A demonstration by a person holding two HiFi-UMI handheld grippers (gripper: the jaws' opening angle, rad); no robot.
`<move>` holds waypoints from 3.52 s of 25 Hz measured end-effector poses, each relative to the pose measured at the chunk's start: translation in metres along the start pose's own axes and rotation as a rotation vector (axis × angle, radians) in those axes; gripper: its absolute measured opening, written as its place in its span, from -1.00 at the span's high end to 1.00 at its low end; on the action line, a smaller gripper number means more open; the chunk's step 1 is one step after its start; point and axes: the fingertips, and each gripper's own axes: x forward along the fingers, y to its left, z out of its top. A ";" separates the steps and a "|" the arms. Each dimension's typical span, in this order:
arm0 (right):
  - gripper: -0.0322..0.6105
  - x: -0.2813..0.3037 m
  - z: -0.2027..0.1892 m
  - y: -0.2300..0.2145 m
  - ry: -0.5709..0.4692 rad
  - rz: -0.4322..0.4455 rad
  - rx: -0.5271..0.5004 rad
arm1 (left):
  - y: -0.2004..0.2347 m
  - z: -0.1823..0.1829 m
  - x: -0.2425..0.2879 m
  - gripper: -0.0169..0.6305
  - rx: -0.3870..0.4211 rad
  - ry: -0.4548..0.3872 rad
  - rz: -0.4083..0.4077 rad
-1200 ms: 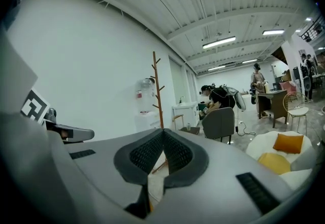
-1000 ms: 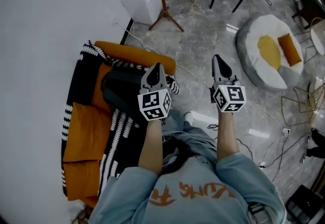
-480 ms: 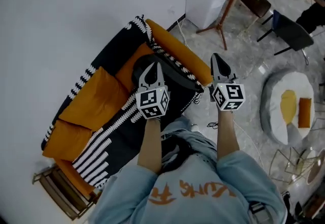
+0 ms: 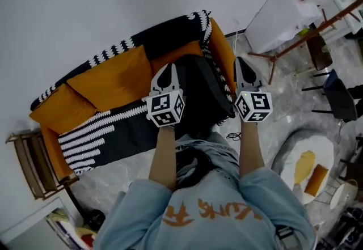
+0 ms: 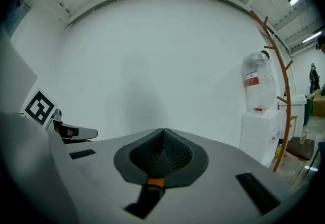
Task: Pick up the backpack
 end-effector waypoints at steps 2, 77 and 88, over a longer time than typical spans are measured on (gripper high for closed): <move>0.91 0.016 -0.004 0.017 0.022 0.048 -0.009 | 0.019 -0.006 -0.004 0.88 -0.027 0.008 0.039; 0.82 0.168 -0.288 -0.028 0.670 0.454 0.124 | 0.076 -0.255 0.133 0.87 -0.245 0.529 0.175; 0.44 0.211 -0.357 -0.033 0.817 0.530 0.157 | 0.118 -0.302 0.168 0.35 -0.347 0.581 0.141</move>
